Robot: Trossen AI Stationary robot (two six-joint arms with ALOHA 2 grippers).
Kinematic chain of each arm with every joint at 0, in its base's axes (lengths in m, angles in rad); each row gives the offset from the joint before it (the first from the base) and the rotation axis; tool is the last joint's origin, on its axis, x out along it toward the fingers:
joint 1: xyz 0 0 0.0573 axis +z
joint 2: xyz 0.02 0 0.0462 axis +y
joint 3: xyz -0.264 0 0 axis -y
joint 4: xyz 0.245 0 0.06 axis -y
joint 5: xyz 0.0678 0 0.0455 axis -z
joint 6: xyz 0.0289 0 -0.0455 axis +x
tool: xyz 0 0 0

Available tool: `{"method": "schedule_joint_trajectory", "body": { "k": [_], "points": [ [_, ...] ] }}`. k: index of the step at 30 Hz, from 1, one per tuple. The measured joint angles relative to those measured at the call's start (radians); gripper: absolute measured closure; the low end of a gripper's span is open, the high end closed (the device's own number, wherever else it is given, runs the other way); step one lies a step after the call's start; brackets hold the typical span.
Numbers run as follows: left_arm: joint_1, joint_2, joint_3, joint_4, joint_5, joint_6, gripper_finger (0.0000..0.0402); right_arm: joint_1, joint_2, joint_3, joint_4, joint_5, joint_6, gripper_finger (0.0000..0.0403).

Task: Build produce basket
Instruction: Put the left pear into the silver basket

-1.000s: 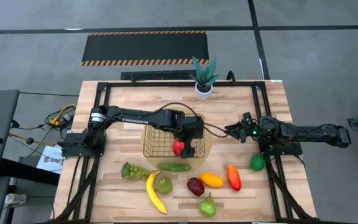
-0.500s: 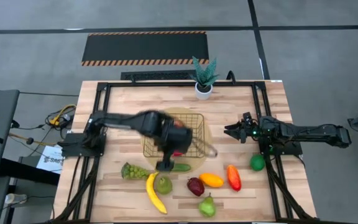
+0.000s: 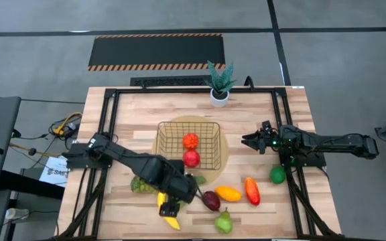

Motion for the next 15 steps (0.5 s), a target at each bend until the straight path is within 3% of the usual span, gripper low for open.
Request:
{"method": "schedule_joint_trajectory", "body": {
  "k": [15],
  "points": [
    [-0.081,-0.014,-0.135,0.226,-0.082,-0.051,0.0025,0.000,0.000,0.000,0.000,0.000,0.025,0.0117]
  ]
}}
